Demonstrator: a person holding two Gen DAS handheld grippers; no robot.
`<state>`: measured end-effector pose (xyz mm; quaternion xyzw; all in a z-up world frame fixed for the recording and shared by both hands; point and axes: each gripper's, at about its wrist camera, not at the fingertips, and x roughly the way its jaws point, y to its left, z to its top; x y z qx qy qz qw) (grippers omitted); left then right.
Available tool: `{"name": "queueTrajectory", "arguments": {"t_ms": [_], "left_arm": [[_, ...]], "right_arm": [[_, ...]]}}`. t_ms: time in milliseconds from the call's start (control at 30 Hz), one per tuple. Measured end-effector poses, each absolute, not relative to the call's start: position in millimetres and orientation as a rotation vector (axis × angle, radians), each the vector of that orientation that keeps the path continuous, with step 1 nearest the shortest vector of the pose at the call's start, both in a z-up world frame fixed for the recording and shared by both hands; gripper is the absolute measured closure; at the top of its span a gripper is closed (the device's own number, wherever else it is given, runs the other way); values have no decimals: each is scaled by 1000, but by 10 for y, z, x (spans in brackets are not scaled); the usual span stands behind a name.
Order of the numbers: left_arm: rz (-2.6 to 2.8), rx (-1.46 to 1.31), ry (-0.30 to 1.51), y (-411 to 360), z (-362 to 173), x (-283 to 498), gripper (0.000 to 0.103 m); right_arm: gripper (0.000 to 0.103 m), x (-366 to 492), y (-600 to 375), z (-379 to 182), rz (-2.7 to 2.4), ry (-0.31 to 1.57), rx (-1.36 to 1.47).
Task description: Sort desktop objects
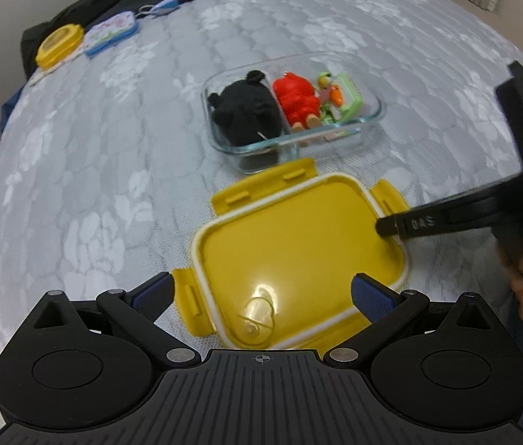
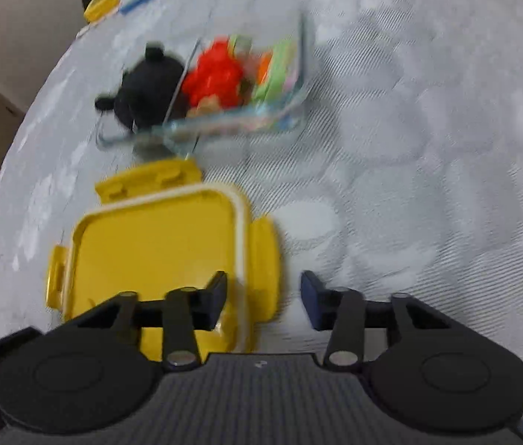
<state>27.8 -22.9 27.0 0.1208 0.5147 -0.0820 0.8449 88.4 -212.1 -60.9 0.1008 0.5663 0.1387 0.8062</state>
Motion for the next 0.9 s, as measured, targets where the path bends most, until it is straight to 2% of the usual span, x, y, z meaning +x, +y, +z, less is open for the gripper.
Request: {"name": "queueTrajectory", "arguments": {"t_ms": [67,267,433,633,900], "left_arm": [[-175,267,1079,-230,305,263,0],[-172,264,1039,-233,448,241,0],[-158,280,986,-238,590,139,0],[-100,396,923,-329,591,66,0],[-84,769,797,-758,224,-148,0]], "right_arm": [[86,840,-2112,-544,312,1183,226],[93,749,-2191,-107,386,1101,313],[91,722,-2158,189,416,1088,377],[90,673,-2019,307,381,1069,324],[92,530,-2088,288,439,1070,476]]}}
